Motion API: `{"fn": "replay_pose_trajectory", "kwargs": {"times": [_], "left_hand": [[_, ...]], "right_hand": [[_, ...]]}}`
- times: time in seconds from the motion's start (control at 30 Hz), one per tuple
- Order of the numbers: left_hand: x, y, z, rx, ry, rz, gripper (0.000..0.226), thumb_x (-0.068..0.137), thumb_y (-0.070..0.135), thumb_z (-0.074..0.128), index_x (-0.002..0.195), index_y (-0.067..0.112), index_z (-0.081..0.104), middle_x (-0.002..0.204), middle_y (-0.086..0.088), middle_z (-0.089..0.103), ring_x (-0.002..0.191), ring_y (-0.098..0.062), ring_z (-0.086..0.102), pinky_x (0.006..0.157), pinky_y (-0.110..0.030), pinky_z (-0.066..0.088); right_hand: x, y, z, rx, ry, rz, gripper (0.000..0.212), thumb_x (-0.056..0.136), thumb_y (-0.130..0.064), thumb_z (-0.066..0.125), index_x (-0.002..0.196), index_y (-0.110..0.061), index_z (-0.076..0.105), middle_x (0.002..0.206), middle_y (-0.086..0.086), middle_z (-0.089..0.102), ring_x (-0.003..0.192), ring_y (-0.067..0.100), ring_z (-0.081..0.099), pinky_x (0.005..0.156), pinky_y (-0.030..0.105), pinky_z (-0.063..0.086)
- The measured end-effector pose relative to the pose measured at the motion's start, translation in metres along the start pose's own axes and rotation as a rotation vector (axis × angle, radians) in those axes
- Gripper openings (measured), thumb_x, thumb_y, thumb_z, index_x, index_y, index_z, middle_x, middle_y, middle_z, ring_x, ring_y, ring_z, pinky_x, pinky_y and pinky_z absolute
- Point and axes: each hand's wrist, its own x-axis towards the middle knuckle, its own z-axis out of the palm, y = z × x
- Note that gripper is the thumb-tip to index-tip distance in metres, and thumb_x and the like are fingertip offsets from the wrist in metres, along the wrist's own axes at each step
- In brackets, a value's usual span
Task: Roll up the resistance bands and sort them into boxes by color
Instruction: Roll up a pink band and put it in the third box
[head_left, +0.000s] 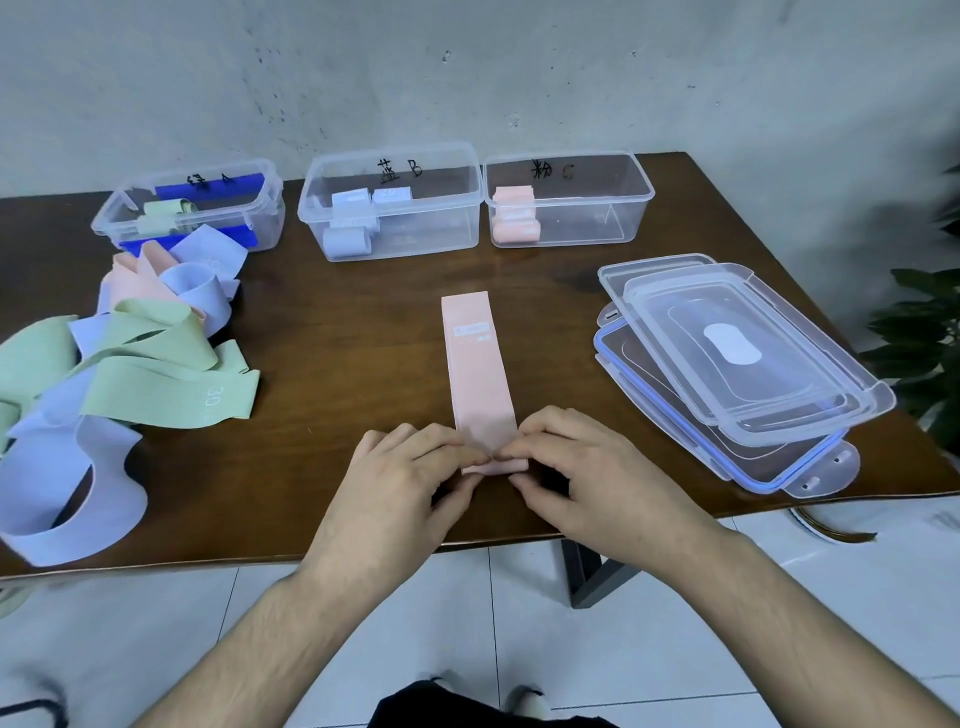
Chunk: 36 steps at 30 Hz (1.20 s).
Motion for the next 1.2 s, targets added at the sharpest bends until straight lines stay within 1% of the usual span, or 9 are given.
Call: {"fn": "replay_pose_trajectory", "kwargs": {"times": [0.07, 0.17, 0.37, 0.5, 0.63, 0.73, 0.87, 1.0, 1.2], "left_hand": [[0.001, 0.000, -0.001, -0.001, -0.007, -0.003, 0.022, 0.095, 0.039, 0.051, 0.107, 0.035, 0.069, 0.108, 0.022, 0.061, 0.082, -0.008, 0.054, 0.070, -0.031, 0.041], [0.003, 0.000, -0.003, -0.008, -0.028, -0.010, 0.024, 0.095, 0.041, 0.048, 0.108, 0.037, 0.068, 0.109, 0.023, 0.060, 0.084, -0.006, 0.054, 0.071, -0.031, 0.041], [0.004, 0.001, -0.004, 0.020, -0.020, 0.009, 0.022, 0.095, 0.037, 0.055, 0.114, 0.038, 0.066, 0.109, 0.021, 0.057, 0.085, -0.004, 0.051, 0.076, -0.025, 0.034], [0.009, 0.001, -0.003, 0.026, -0.006, 0.035, 0.018, 0.094, 0.037, 0.055, 0.104, 0.033, 0.069, 0.104, 0.020, 0.061, 0.079, -0.007, 0.052, 0.074, -0.023, 0.033], [0.014, -0.003, -0.004, 0.034, -0.018, 0.044, 0.012, 0.089, 0.029, 0.071, 0.101, 0.032, 0.070, 0.101, 0.020, 0.062, 0.078, -0.006, 0.050, 0.073, -0.020, 0.030], [0.015, -0.005, -0.005, 0.023, -0.040, 0.029, 0.015, 0.088, 0.027, 0.074, 0.101, 0.034, 0.071, 0.103, 0.022, 0.063, 0.080, -0.005, 0.051, 0.071, -0.023, 0.036], [0.016, -0.007, -0.004, -0.005, -0.052, 0.016, 0.013, 0.092, 0.032, 0.067, 0.104, 0.036, 0.070, 0.105, 0.023, 0.062, 0.083, -0.003, 0.052, 0.070, -0.027, 0.044], [0.014, -0.006, -0.004, -0.008, -0.050, 0.007, 0.022, 0.095, 0.041, 0.050, 0.107, 0.038, 0.068, 0.108, 0.023, 0.060, 0.086, -0.002, 0.053, 0.074, -0.025, 0.040], [0.013, -0.006, 0.001, -0.033, 0.019, 0.046, 0.018, 0.093, 0.035, 0.057, 0.106, 0.034, 0.069, 0.109, 0.020, 0.062, 0.083, -0.004, 0.055, 0.074, -0.023, 0.036]], "right_hand": [[0.000, -0.001, 0.001, -0.009, 0.005, -0.007, 0.024, 0.094, -0.023, 0.066, 0.117, -0.030, 0.067, 0.107, -0.021, 0.049, 0.096, 0.003, 0.051, 0.079, 0.014, 0.046], [0.002, 0.000, 0.002, 0.002, 0.040, -0.019, 0.019, 0.094, -0.019, 0.067, 0.111, -0.027, 0.069, 0.105, -0.019, 0.053, 0.092, 0.008, 0.054, 0.077, 0.022, 0.049], [0.008, 0.004, 0.000, 0.007, 0.011, 0.000, 0.016, 0.095, -0.022, 0.065, 0.110, -0.024, 0.071, 0.106, -0.017, 0.060, 0.096, 0.007, 0.057, 0.083, 0.025, 0.051], [0.009, 0.006, 0.000, 0.029, -0.001, 0.010, 0.015, 0.096, -0.023, 0.064, 0.109, -0.025, 0.071, 0.106, -0.020, 0.058, 0.098, 0.004, 0.056, 0.085, 0.022, 0.049], [0.009, 0.005, -0.001, 0.019, 0.005, 0.005, 0.017, 0.096, -0.025, 0.064, 0.112, -0.026, 0.071, 0.107, -0.020, 0.055, 0.097, 0.004, 0.054, 0.083, 0.021, 0.049], [0.009, 0.003, -0.002, -0.001, -0.003, -0.002, 0.020, 0.095, -0.028, 0.065, 0.115, -0.029, 0.067, 0.108, -0.021, 0.050, 0.098, 0.005, 0.052, 0.082, 0.019, 0.048], [0.009, 0.003, -0.002, -0.023, -0.013, 0.005, 0.019, 0.095, -0.027, 0.064, 0.113, -0.031, 0.067, 0.109, -0.024, 0.050, 0.098, 0.005, 0.053, 0.081, 0.021, 0.050], [0.012, 0.006, -0.003, 0.015, 0.001, 0.024, 0.016, 0.096, -0.026, 0.063, 0.111, -0.029, 0.069, 0.107, -0.023, 0.053, 0.099, 0.002, 0.054, 0.082, 0.020, 0.050], [0.014, 0.007, -0.002, 0.047, 0.004, 0.056, 0.016, 0.096, -0.026, 0.063, 0.111, -0.028, 0.070, 0.105, -0.021, 0.056, 0.099, 0.002, 0.055, 0.084, 0.019, 0.049]]}}
